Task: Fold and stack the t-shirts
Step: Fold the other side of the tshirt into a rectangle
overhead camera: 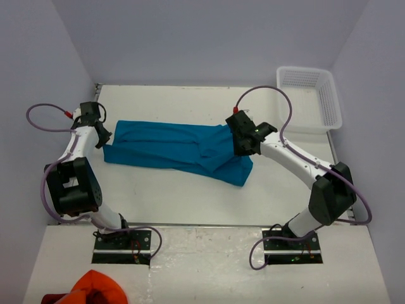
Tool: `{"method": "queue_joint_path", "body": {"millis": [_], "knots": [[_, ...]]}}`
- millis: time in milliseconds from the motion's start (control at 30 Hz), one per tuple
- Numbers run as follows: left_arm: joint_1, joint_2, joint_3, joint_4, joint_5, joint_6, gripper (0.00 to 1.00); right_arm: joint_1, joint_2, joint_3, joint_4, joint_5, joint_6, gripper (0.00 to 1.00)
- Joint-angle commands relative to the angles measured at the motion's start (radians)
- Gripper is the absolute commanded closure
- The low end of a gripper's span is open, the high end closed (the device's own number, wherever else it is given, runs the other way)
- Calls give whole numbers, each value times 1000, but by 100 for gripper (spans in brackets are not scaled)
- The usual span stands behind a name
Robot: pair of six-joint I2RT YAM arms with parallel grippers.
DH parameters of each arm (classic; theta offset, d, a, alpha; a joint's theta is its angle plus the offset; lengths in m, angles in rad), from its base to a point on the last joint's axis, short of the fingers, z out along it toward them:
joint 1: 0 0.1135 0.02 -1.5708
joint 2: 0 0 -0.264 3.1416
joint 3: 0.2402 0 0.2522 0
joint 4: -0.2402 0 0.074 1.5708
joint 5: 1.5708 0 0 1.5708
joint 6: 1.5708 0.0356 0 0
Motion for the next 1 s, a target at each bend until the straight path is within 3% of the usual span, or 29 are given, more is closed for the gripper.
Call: {"method": "queue_joint_path", "body": {"millis": [0, 967], "knots": [[-16, 40, 69, 16, -27, 7, 100, -27, 33, 61, 17, -46, -60, 100], [-63, 247, 262, -18, -75, -36, 100, -145, 323, 417, -37, -161, -152, 100]]}}
